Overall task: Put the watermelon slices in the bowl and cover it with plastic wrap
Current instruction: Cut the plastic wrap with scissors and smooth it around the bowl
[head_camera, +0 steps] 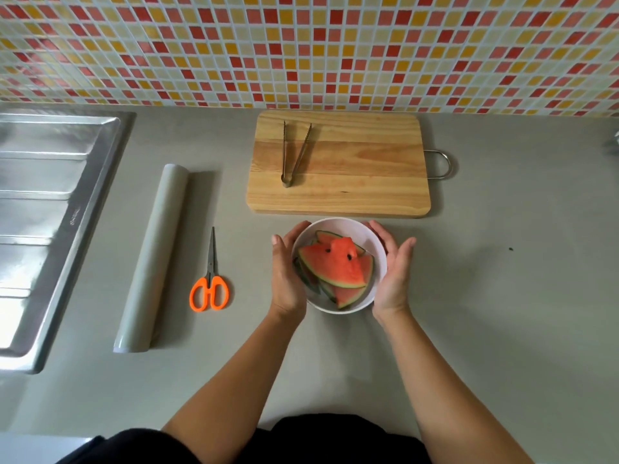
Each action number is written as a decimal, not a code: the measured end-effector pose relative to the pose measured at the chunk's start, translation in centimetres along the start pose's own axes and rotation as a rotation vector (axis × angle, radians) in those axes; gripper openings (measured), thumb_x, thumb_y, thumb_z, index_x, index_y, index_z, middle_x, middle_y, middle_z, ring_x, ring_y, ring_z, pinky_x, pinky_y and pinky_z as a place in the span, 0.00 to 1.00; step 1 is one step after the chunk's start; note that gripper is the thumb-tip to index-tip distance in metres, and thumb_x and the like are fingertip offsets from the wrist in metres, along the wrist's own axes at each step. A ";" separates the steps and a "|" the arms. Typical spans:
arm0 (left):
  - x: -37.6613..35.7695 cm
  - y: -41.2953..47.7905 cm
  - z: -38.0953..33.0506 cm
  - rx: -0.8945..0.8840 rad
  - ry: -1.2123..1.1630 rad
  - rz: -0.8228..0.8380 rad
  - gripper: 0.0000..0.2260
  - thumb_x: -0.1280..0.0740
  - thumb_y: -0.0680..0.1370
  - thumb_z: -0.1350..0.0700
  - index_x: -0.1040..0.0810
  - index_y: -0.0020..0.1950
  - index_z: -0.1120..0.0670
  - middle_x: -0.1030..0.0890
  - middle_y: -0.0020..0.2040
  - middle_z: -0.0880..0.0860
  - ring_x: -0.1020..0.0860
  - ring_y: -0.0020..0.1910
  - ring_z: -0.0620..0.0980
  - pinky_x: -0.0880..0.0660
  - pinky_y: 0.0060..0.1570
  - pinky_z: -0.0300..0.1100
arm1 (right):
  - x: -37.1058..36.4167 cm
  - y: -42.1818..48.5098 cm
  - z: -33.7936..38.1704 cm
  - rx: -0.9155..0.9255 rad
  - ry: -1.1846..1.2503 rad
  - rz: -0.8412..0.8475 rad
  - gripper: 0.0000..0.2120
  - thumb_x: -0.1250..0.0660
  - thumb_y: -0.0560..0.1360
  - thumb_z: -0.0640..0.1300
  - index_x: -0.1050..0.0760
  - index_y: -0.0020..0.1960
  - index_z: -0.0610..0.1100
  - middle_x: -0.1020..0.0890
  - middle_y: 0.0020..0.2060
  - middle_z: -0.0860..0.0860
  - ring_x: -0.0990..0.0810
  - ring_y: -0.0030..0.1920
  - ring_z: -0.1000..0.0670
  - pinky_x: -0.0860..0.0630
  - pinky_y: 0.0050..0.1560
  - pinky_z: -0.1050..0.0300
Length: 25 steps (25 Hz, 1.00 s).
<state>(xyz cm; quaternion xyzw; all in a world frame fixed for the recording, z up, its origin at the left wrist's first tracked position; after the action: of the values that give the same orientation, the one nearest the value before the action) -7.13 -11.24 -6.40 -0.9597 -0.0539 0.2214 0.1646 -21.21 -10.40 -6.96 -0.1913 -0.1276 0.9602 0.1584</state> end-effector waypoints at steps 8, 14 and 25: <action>1.0 0.7 0.3 0.070 -0.042 -0.109 0.27 0.56 0.82 0.43 0.24 0.62 0.55 0.17 0.54 0.51 0.21 0.58 0.50 0.23 0.53 0.38 | 0.9 -0.9 0.2 -0.062 -0.443 -0.012 0.38 0.64 0.73 0.69 0.25 0.58 0.49 0.21 0.59 0.48 0.23 0.58 0.54 0.29 0.57 0.62; 7.0 -0.4 -2.8 0.039 0.400 0.031 0.15 0.43 0.81 0.60 0.28 0.66 0.52 0.23 0.63 0.49 0.25 0.63 0.46 0.27 0.58 0.34 | 4.3 -2.0 1.8 -0.014 -0.576 0.397 0.53 0.32 0.51 0.76 0.47 0.71 0.63 0.37 0.70 0.66 0.39 0.70 0.62 0.35 0.65 0.63; 0.6 -4.9 -1.7 0.207 0.075 0.033 0.25 0.58 0.83 0.45 0.29 0.63 0.57 0.25 0.65 0.50 0.31 0.68 0.45 0.41 0.70 0.41 | 0.1 -4.3 0.0 0.275 -1.056 0.035 0.60 0.23 0.45 0.66 0.41 0.68 0.40 0.30 0.65 0.50 0.32 0.65 0.46 0.34 0.63 0.39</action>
<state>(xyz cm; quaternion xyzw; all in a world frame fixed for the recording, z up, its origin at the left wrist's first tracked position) -6.01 -7.00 -3.56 -0.9459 -0.0087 0.1923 0.2610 -20.16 -6.44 -5.69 0.3371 -0.0600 0.9361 0.0805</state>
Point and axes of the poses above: each hand's wrist, its own y-axis towards the middle knuckle, its own x-axis out of the back of the hand, z = x × y, the point moved 2 cm from there along y, towards the middle knuckle
